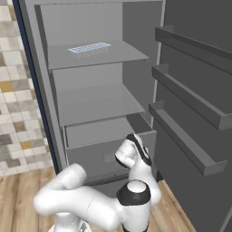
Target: Place the carrot and potato inside the fridge drawer. Close the drawer after placing the vegetables.
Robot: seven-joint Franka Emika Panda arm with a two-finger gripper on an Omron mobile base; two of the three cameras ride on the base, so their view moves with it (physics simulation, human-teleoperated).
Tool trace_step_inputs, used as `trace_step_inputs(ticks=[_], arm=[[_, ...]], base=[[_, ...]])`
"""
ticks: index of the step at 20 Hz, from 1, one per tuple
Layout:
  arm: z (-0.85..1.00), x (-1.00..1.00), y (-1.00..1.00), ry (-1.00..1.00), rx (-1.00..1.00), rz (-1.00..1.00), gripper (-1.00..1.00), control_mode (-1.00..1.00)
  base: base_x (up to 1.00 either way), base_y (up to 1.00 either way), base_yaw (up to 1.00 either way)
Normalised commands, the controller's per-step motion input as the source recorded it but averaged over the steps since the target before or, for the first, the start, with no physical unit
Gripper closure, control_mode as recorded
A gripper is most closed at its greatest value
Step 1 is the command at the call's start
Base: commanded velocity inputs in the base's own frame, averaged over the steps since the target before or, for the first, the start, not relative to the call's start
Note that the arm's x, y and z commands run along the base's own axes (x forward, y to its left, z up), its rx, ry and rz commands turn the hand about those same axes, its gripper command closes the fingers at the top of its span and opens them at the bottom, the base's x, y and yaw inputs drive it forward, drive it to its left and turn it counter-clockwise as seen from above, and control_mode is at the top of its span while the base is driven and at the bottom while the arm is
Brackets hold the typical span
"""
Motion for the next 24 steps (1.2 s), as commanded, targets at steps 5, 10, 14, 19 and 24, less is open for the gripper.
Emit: trace_step_inputs(ticks=[5,10,14,19,24], arm=[[0.0,0.99,0.36,0.0,0.0,0.19,-1.0,-1.0],[0.0,0.97,0.26,0.0,0.01,0.19,-1.0,-1.0],[0.0,0.93,0.29,0.0,0.01,0.19,-1.0,-1.0],[0.0,0.65,0.4,-0.01,0.02,0.16,-1.0,-1.0],[0.01,-0.13,0.26,-0.01,0.0,0.06,-1.0,-1.0]], base=[[0.0,0.0,0.0],[0.0,0.0,0.0],[0.0,0.0,0.0],[0.0,0.0,0.0],[0.0,0.0,0.0]])
